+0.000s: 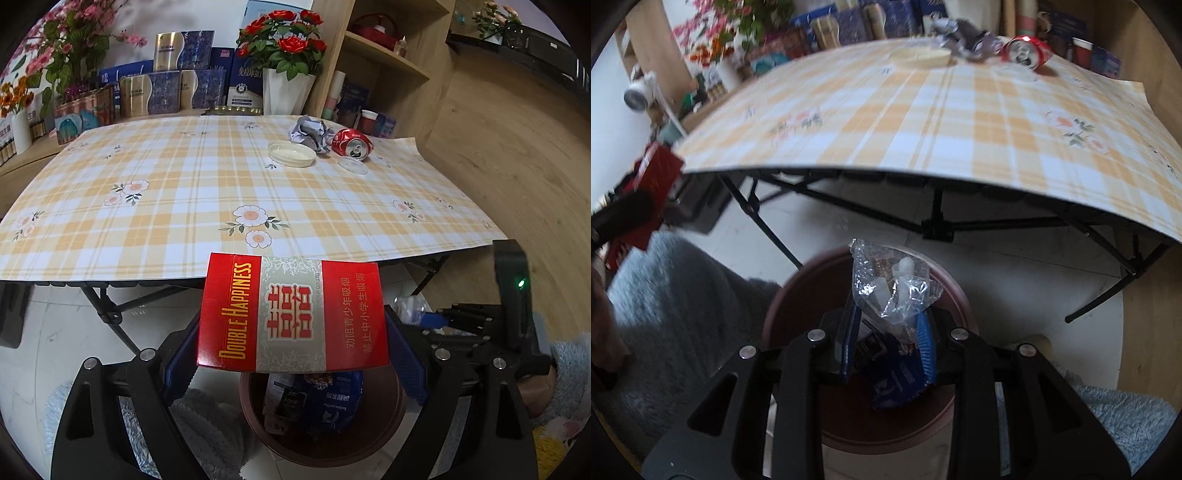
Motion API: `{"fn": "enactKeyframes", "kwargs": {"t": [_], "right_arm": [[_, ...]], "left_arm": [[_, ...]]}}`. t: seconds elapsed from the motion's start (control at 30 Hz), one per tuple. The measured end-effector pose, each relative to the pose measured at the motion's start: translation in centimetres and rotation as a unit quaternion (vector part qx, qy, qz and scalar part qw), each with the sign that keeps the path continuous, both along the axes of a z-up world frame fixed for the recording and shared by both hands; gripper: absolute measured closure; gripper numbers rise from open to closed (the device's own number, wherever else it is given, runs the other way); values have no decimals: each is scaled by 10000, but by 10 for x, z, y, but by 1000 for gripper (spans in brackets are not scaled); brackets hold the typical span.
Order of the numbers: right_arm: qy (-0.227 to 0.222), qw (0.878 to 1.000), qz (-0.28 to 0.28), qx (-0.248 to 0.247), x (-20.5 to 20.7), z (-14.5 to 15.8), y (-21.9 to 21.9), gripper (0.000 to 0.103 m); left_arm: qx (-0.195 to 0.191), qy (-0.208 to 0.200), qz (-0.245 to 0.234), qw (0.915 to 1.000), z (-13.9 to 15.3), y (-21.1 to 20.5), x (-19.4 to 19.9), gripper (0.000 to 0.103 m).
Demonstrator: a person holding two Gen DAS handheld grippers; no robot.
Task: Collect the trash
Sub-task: 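Carry the pack over the bin with the left tool while the right drops the plastic bag in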
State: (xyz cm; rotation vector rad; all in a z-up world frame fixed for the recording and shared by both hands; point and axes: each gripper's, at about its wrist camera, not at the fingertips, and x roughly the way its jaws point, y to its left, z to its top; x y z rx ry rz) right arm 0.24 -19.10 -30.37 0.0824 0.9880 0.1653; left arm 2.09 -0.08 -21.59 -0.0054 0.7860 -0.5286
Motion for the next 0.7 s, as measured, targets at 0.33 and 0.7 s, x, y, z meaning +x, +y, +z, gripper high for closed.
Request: {"fn": "enactKeyframes", "kwargs": {"t": [0.33, 0.7], "right_arm": [[-140, 9998, 10, -149, -3, 4, 4, 39], [-595, 9917, -1123, -192, -5, 19, -38, 9]], "left_arm": [[72, 23, -44, 10000, -4, -4, 1, 16], [280, 88, -133, 9995, -11, -15, 3, 16]]}}
